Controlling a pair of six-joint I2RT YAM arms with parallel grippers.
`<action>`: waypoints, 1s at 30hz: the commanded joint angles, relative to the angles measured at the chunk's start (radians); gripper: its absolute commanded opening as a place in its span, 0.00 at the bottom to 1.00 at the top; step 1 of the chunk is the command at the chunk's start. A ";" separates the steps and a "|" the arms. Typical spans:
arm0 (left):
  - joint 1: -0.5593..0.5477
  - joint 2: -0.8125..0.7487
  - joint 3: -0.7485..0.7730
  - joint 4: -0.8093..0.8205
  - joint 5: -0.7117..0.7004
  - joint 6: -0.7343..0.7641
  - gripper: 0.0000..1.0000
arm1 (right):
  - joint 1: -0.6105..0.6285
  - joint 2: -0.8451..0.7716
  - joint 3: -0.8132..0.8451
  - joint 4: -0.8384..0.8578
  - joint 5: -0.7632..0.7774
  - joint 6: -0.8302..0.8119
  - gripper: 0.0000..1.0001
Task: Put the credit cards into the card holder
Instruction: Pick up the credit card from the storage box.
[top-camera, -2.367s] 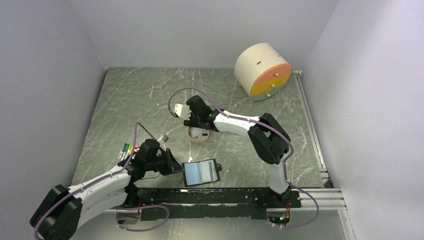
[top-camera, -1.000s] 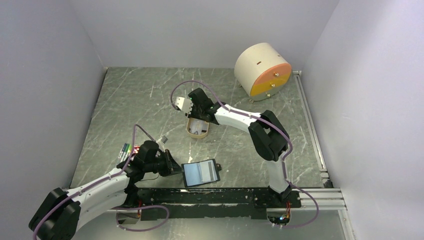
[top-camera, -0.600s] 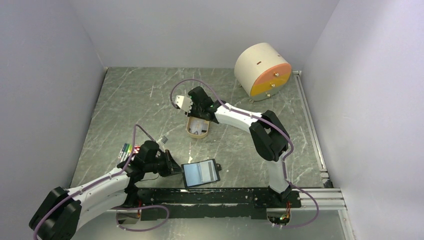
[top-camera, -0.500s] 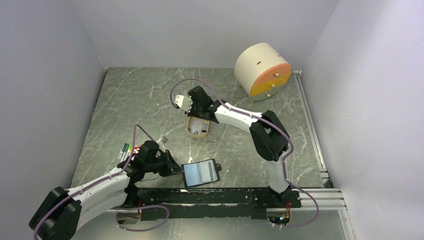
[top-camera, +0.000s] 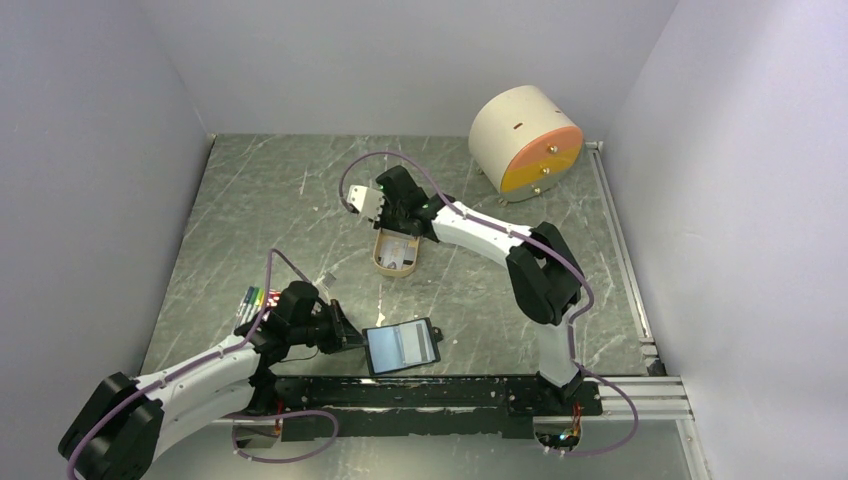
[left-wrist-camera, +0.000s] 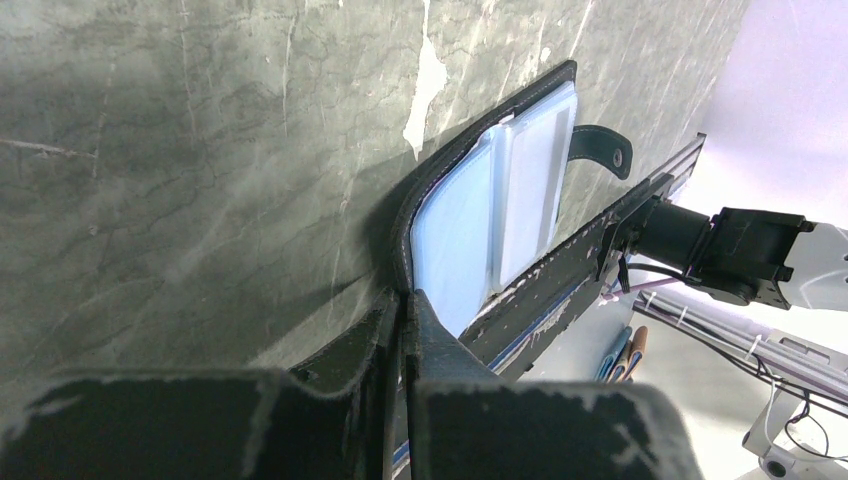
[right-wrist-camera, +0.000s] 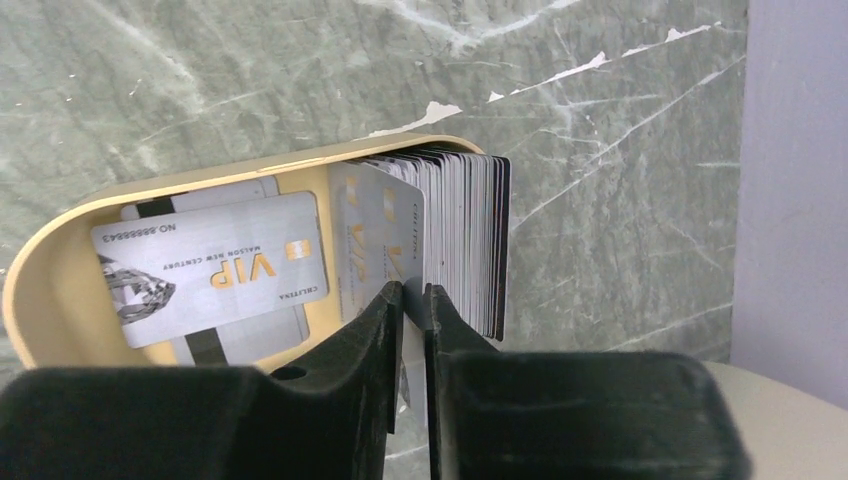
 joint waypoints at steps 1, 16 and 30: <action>-0.006 -0.005 0.010 0.021 0.020 0.003 0.09 | -0.011 -0.062 0.027 -0.023 -0.017 -0.011 0.13; -0.006 -0.021 0.006 0.012 0.016 -0.001 0.09 | -0.013 -0.079 0.074 -0.120 -0.113 0.036 0.00; -0.005 0.038 0.040 0.006 -0.020 0.026 0.09 | -0.010 -0.322 -0.059 -0.104 -0.187 0.418 0.00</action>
